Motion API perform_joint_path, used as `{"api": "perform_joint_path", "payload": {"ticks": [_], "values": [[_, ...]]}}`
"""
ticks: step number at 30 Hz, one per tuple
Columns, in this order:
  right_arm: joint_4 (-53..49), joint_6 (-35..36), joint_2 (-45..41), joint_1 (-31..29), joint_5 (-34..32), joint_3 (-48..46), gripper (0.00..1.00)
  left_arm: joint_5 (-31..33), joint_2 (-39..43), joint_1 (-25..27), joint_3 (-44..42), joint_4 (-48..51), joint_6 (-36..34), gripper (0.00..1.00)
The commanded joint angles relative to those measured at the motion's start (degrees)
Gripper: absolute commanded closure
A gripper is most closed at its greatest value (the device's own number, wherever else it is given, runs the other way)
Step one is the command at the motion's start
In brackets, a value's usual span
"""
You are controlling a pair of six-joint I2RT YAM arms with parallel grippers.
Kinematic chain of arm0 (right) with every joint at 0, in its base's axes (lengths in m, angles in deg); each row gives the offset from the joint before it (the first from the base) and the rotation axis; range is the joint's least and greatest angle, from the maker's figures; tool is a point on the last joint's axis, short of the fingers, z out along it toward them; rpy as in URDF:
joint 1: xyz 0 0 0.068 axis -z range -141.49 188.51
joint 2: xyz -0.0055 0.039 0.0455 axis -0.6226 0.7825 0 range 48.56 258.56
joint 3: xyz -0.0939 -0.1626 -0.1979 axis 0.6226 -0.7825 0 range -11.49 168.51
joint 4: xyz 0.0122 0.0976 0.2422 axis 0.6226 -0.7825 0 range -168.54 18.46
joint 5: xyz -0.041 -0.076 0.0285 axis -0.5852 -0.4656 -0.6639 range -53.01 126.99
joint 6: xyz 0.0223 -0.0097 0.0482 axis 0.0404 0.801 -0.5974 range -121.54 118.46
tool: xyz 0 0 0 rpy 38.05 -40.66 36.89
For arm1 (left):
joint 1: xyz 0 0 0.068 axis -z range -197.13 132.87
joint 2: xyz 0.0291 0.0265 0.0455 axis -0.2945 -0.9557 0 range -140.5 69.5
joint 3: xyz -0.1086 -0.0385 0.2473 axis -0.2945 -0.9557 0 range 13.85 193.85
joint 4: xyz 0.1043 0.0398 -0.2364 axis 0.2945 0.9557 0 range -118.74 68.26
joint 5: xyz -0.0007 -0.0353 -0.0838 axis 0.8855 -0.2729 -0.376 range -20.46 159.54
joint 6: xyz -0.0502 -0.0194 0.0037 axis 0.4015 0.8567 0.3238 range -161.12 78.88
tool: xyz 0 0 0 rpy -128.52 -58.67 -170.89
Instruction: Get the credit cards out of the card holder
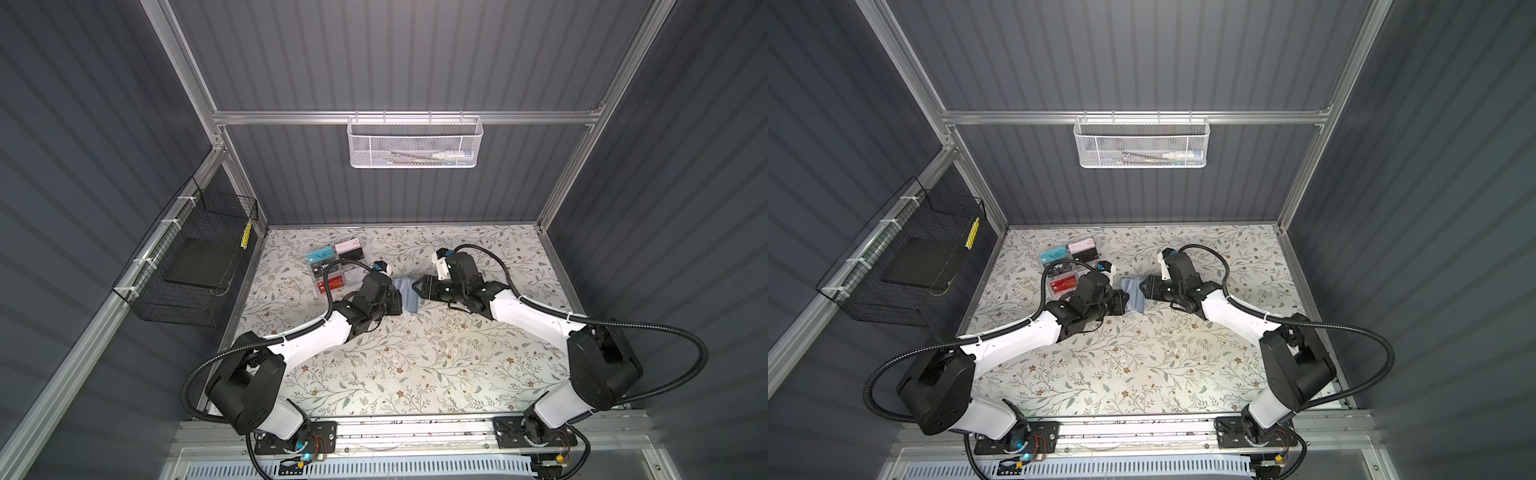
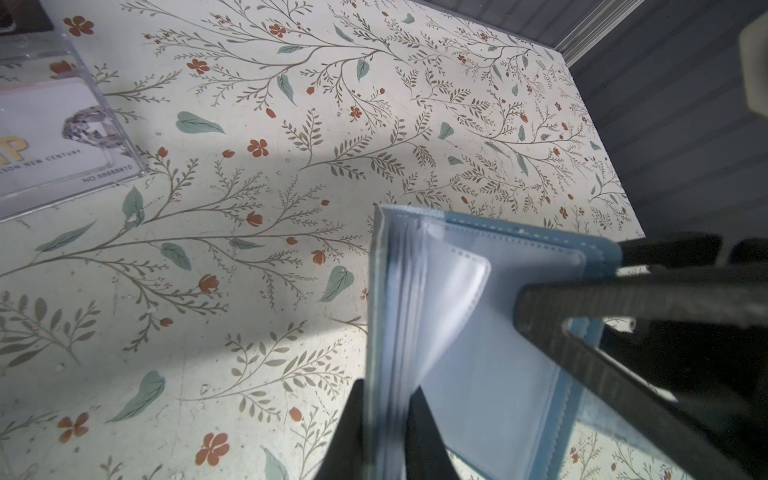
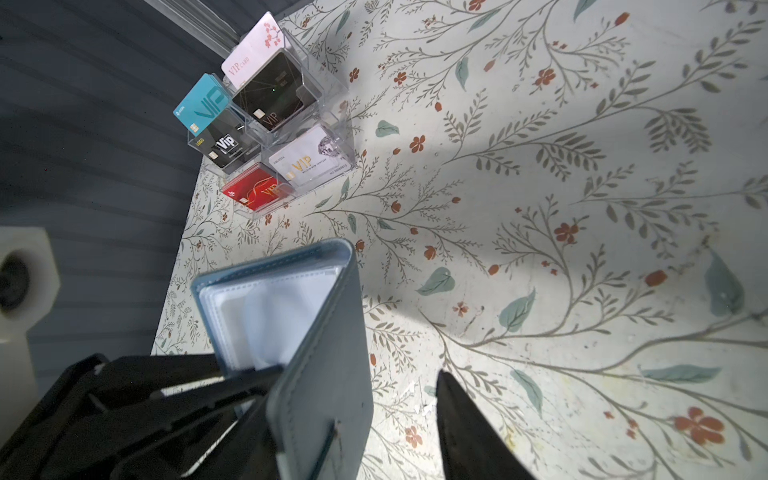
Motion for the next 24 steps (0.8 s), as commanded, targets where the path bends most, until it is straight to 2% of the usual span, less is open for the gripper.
{"api": "perform_joint_path", "payload": {"ticks": [1, 3, 7, 9, 12, 16, 24], "values": [[1.4, 0.5, -4.8, -0.1, 4.2, -1.3, 0.6, 5.2, 1.0, -0.4, 2.0, 2.4, -1.6, 0.95], [1.7, 0.6, -6.7, 0.3, 6.6, -1.7, 0.56, 5.0, 0.6, -0.4, 2.0, 2.7, -1.7, 0.95], [0.6, 1.1, -7.5, 0.7, 8.3, -0.7, 0.39, 2.3, 0.3, -0.4, 1.4, 0.6, -1.1, 0.95], [0.2, 1.2, -6.6, 0.8, 8.0, -0.3, 0.27, 1.1, 0.1, -0.3, 1.2, -0.4, -0.7, 0.92], [0.8, 0.6, -4.7, 1.1, 8.4, 0.1, 0.02, -0.6, 0.4, -0.4, 0.8, -1.4, -0.1, 0.89], [3.0, -0.8, -3.3, 1.5, 9.4, 0.1, 0.01, -1.5, 0.5, -0.3, 0.3, -2.3, 0.4, 0.88], [1.7, -0.6, -3.5, 1.3, 7.6, 0.4, 0.01, 1.3, 2.0, -0.3, -0.5, -1.3, 0.1, 0.88]]}}
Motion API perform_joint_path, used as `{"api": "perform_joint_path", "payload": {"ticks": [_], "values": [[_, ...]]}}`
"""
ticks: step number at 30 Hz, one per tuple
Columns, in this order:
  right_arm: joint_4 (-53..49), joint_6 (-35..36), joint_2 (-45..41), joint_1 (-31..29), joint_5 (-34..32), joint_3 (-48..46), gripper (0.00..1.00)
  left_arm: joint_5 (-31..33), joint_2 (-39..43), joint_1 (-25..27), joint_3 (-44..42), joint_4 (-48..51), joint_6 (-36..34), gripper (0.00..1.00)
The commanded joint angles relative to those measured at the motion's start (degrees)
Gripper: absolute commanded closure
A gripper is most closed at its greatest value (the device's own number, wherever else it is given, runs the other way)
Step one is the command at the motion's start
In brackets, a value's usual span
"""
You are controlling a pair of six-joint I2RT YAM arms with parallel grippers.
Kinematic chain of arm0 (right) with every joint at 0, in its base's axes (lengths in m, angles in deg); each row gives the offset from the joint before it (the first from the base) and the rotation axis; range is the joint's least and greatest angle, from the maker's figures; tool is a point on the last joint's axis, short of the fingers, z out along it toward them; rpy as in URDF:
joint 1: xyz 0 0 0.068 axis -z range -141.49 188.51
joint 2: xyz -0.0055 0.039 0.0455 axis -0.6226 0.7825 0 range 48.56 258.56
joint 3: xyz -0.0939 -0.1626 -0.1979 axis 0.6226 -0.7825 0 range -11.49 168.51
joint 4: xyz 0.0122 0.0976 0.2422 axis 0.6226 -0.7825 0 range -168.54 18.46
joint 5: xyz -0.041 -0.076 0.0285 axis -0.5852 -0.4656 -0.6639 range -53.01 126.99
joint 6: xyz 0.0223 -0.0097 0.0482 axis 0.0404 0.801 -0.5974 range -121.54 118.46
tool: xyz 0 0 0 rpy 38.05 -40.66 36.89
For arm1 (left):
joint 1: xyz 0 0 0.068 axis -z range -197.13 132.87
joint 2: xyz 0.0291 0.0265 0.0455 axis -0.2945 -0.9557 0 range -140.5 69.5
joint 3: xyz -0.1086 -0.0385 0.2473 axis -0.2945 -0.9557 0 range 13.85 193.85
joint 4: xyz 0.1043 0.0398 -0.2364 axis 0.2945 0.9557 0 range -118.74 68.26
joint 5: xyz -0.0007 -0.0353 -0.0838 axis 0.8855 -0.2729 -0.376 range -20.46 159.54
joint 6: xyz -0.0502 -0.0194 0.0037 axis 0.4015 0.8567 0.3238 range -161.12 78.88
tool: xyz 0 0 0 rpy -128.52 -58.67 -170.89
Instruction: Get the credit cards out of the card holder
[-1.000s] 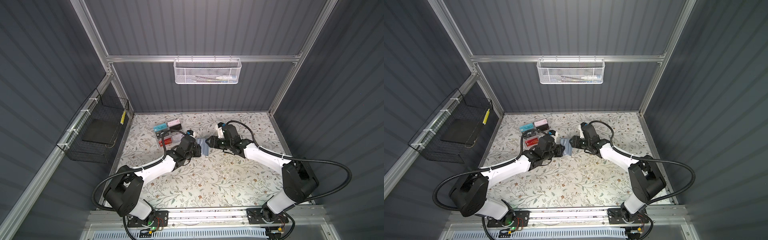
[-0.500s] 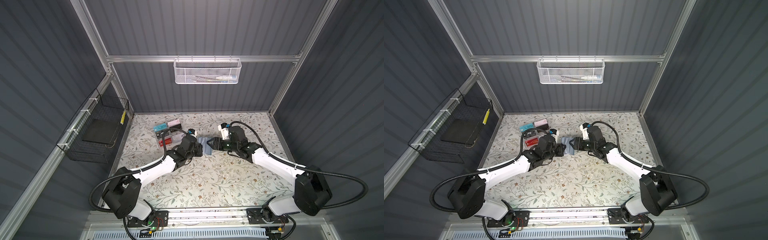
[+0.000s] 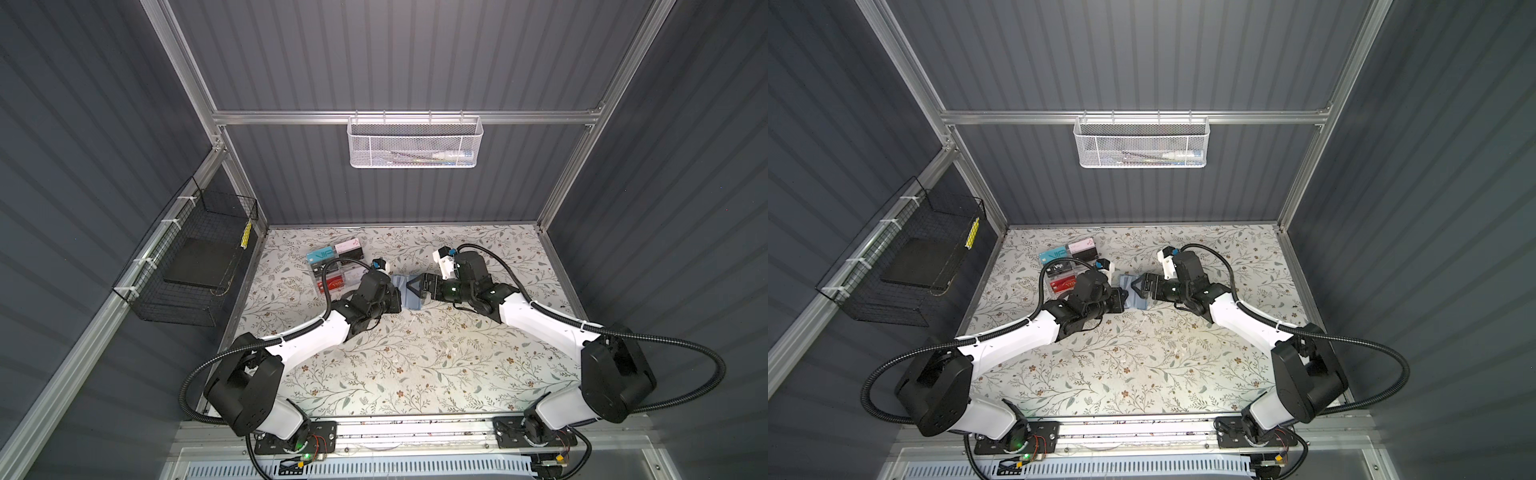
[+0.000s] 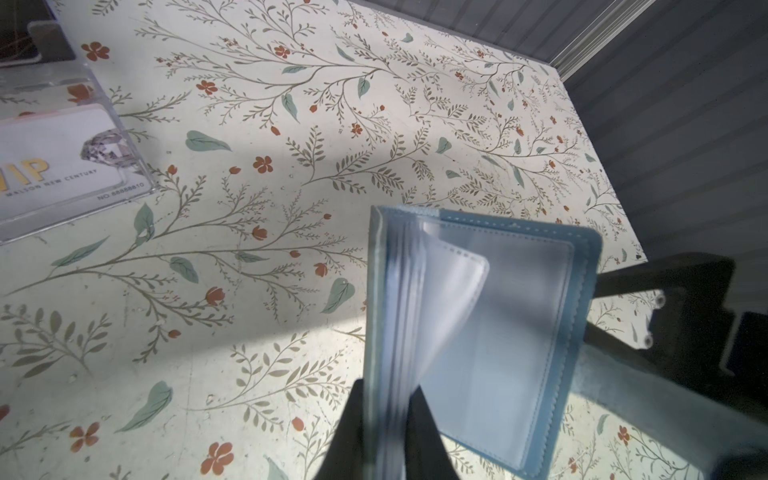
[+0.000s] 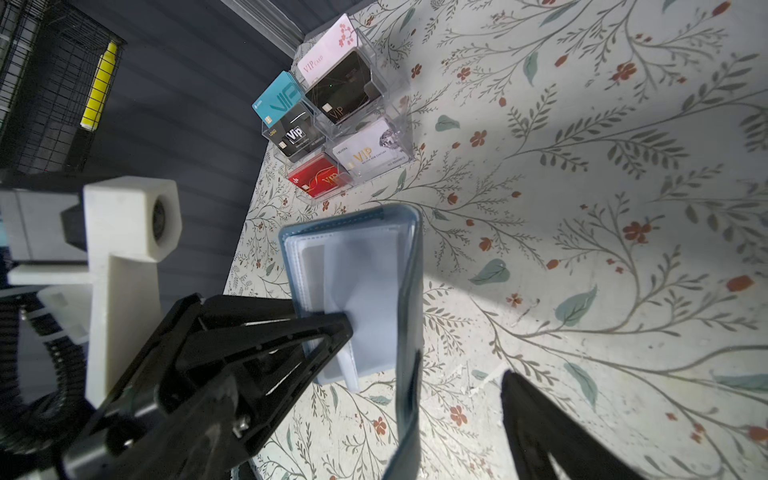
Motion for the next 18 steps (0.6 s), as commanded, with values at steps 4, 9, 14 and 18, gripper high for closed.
{"api": "perform_joint_path", "payload": {"ticks": [4, 9, 14, 18], "values": [[0.2, -0.5, 1.7, -0.9, -1.0, 1.5, 0.01, 0.6, 1.5, 0.0, -0.1, -1.1, 0.4, 0.88], [1.6, -1.2, 3.7, -2.0, -1.7, 1.4, 0.2, 1.0, 1.8, 0.0, -0.1, -1.3, 0.7, 0.88], [2.1, -1.4, 4.9, -2.8, -2.6, 1.4, 0.45, 1.2, 2.5, 0.0, -0.1, -1.1, 0.7, 0.88], [2.5, -1.4, 5.8, -2.8, -3.7, 1.6, 0.66, 0.7, 2.8, 0.0, -0.2, -1.3, 0.9, 0.88]]}}
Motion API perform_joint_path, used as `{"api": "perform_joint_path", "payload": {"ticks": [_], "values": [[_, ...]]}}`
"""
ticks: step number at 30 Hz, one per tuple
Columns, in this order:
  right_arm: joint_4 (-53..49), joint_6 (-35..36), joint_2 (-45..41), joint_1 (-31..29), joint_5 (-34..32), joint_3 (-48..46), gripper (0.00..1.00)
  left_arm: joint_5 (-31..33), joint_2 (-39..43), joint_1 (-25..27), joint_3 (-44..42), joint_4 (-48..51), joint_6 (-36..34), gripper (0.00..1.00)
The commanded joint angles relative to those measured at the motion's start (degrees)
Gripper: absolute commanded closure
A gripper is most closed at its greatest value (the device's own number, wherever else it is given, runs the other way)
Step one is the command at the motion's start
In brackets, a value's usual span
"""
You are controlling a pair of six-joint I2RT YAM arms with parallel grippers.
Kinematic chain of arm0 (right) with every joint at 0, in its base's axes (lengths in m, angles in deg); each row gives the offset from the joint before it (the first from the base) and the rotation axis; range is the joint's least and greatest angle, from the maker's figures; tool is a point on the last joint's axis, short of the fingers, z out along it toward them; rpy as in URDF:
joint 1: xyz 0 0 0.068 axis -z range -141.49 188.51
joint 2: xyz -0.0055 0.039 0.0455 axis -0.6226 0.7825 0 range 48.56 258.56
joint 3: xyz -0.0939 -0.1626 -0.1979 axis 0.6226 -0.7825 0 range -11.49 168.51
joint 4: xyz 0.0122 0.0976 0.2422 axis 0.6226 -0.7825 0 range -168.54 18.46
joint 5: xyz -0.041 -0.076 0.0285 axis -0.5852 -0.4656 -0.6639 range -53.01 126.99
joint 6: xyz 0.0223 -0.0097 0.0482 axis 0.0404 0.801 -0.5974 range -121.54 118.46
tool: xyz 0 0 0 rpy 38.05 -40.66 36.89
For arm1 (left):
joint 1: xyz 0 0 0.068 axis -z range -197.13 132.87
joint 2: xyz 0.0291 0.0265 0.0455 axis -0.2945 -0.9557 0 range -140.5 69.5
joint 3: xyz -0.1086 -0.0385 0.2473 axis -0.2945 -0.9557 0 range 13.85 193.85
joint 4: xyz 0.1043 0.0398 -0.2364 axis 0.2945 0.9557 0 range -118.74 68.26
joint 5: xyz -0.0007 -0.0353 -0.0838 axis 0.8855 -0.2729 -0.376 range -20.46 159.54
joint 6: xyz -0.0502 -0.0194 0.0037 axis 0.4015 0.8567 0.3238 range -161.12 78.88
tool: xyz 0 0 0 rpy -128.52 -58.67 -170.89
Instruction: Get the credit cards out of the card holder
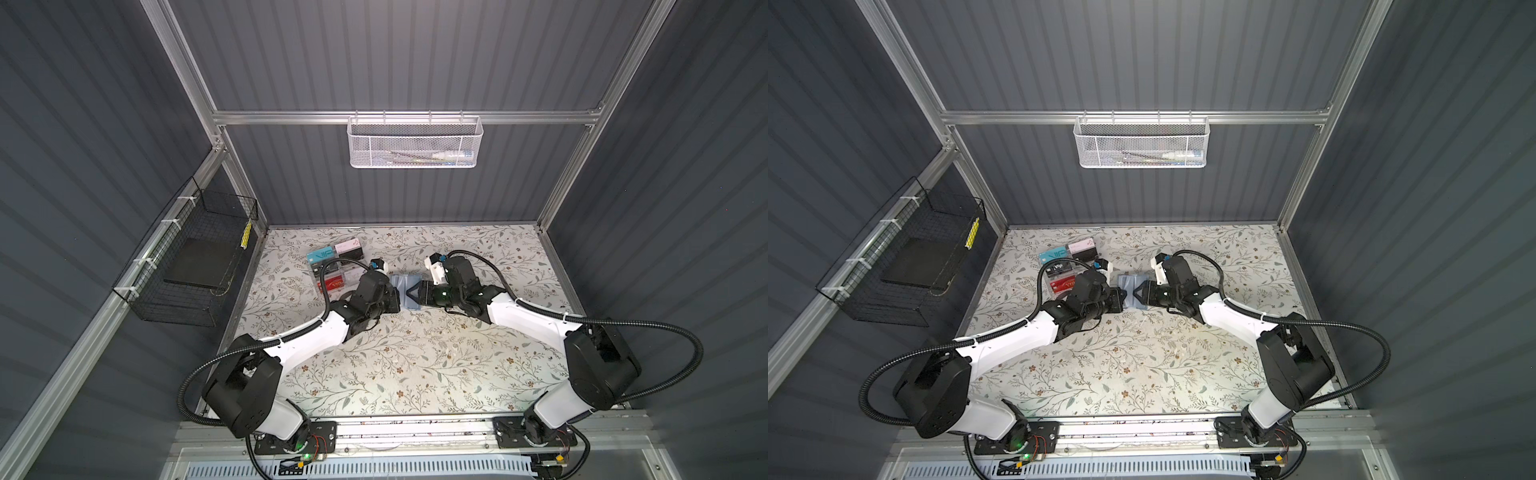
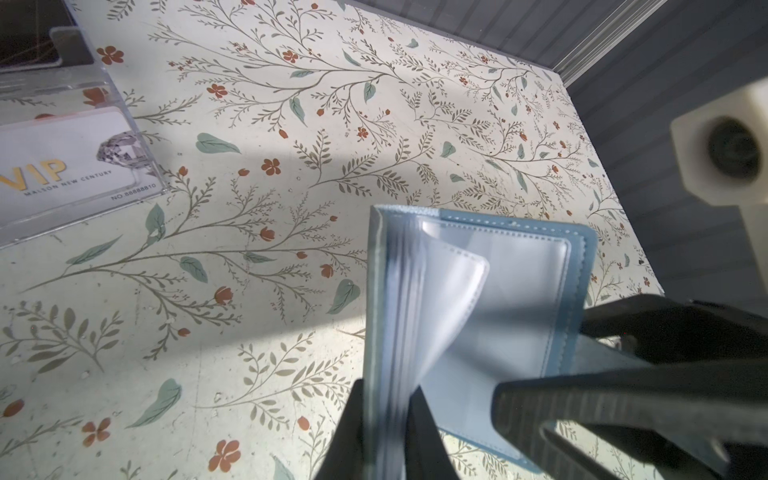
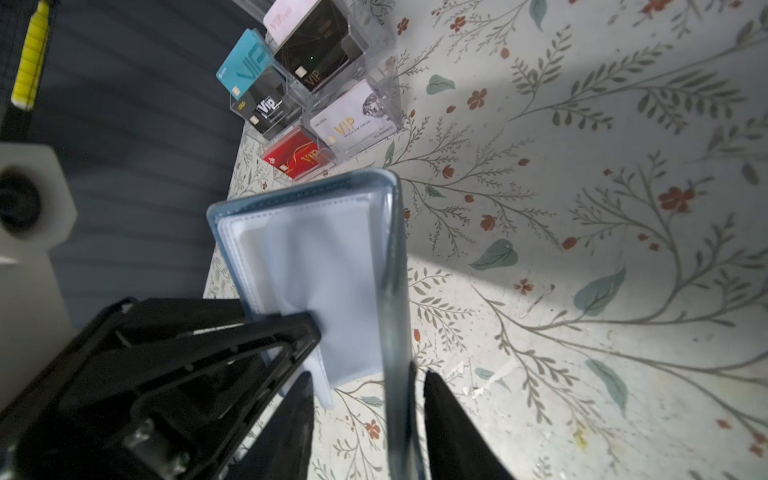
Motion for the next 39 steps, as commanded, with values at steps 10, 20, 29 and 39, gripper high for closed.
{"api": "perform_joint_path", "payload": {"ticks": [10, 20, 29, 39], "values": [[0.1, 1.1, 1.2, 0.2, -4.4, 2.4, 1.0, -0.5, 2.7, 0.0, -0.5, -1.9, 1.3, 0.75], [7.1, -3.2, 4.5, 1.8, 2.9, 1.1, 1.0, 1.0, 5.8, -0.1, -0.8, -0.2, 0.8, 0.72], [11.2, -5.4, 5.8, 2.9, 7.5, 0.1, 1.0, 1.8, 6.1, -0.1, -2.0, -0.9, 0.7, 0.71], [6.5, -4.1, 5.3, 2.7, 8.9, -1.5, 1.0, 0.5, 9.4, -3.6, -7.4, -2.6, 2.9, 0.51]]}}
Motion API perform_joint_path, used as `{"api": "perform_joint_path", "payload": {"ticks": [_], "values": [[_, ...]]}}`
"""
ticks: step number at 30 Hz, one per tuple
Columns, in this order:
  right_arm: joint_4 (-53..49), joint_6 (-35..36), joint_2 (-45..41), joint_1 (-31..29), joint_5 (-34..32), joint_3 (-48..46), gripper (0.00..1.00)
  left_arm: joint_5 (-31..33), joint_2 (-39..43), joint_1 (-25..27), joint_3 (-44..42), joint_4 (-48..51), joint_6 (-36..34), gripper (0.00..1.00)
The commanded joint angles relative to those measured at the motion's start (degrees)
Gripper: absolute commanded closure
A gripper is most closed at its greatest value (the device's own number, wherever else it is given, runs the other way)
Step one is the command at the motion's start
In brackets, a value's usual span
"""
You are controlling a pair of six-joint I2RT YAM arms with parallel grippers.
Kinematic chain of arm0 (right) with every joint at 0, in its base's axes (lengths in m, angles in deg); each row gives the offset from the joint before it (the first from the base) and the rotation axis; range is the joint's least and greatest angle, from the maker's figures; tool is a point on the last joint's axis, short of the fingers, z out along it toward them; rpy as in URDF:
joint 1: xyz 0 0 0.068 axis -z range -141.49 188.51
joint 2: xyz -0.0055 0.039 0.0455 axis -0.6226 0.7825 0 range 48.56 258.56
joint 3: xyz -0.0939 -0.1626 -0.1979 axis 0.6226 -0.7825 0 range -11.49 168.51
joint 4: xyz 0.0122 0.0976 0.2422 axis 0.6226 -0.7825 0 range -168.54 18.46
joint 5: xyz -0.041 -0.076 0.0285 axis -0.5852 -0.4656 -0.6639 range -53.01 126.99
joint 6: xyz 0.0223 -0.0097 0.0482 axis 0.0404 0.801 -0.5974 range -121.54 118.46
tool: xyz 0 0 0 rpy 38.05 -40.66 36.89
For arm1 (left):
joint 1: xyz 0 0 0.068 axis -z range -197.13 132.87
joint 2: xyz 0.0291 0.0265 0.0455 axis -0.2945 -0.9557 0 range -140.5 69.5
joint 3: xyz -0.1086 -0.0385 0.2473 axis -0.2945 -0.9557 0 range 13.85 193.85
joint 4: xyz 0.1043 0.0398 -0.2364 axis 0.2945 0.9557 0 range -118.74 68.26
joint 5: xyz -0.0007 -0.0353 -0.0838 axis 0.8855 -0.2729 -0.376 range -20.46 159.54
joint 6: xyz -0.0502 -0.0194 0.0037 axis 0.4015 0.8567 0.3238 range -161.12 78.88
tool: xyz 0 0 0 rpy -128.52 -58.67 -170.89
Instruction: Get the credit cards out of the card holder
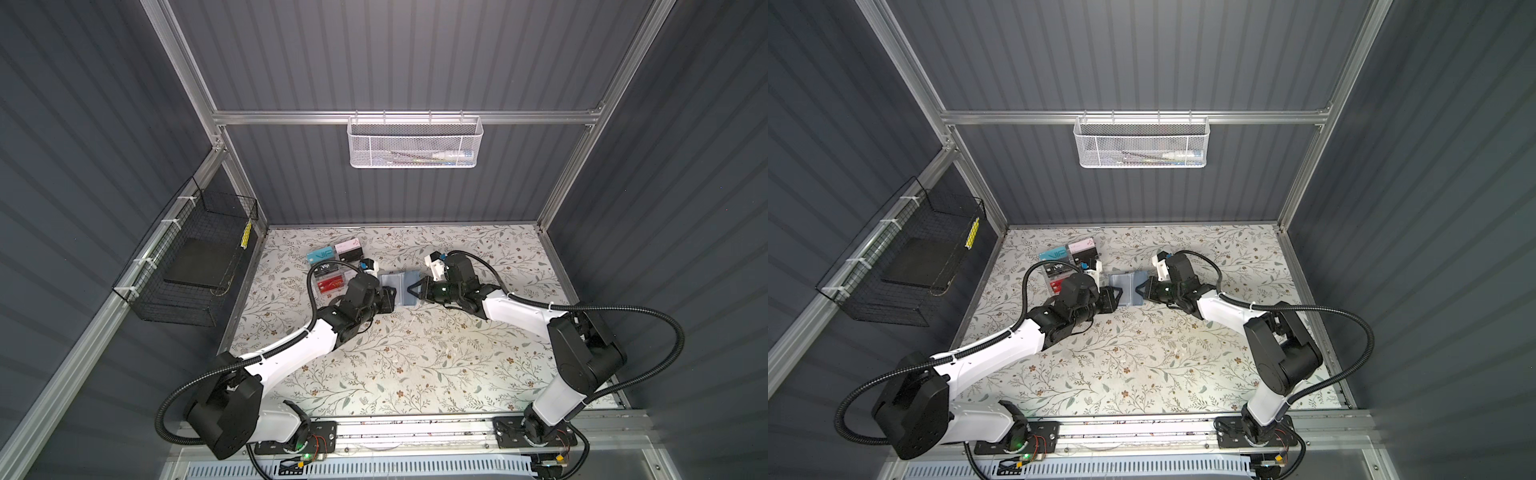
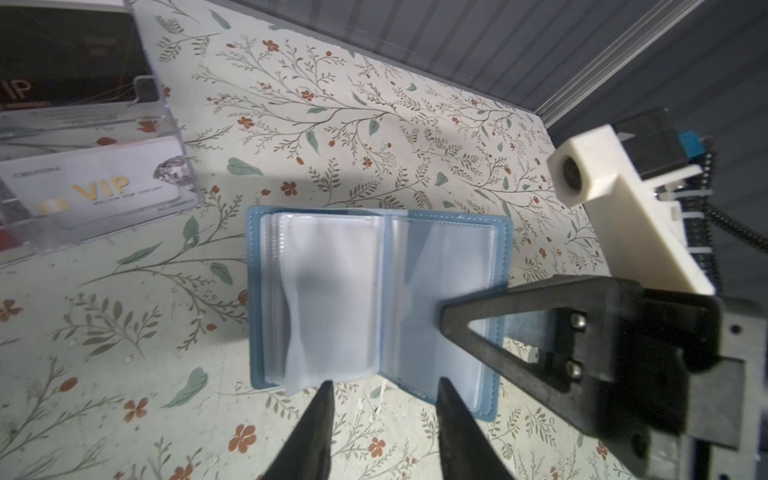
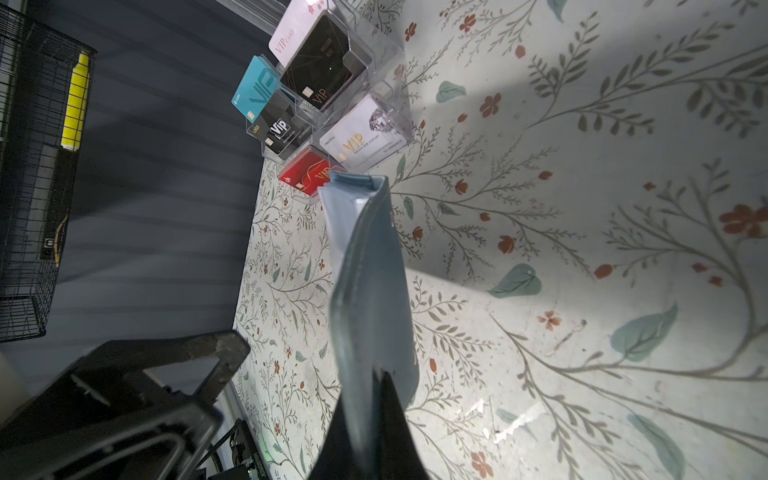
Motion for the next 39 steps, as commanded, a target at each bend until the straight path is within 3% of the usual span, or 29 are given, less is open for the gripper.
{"api": "perform_joint_path", "payload": {"ticks": [1, 3, 12, 18, 32, 36, 39], "values": [[-1.8, 1.0, 0.2, -0.1, 2.0, -1.5, 1.0, -1.4, 1.9, -1.8, -2.9, -1.8, 1.8, 0.47], [-2.6, 1.2, 0.6, -0.2, 2.0, -2.2, 1.0, -2.7, 2.0, -2.8, -4.4, -2.8, 2.9, 0.45], [-6.8, 3.6, 3.7, -0.5, 2.6, -3.6, 1.0, -6.9, 0.3, -4.9, -7.5, -7.6, 5.9, 0.01], [-9.8, 6.0, 5.0, -0.4, 0.8, -3.5, 0.95, -10.7, -4.5, -5.7, -7.1, -12.5, 8.7, 0.0], [-17.2, 11.3, 3.8, -0.4, -8.8, -1.6, 0.59, -17.6, -17.8, -6.4, -1.1, -22.3, 15.0, 0.0], [-18.2, 11.7, 1.0, -0.5, -12.0, -2.2, 0.42, -18.4, -19.7, -6.4, -1.3, -23.8, 16.3, 0.0], [-20.4, 12.5, -0.7, -1.2, -15.4, -1.8, 0.22, -19.5, -20.7, -6.5, -2.0, -25.6, 17.5, 0.0]]}}
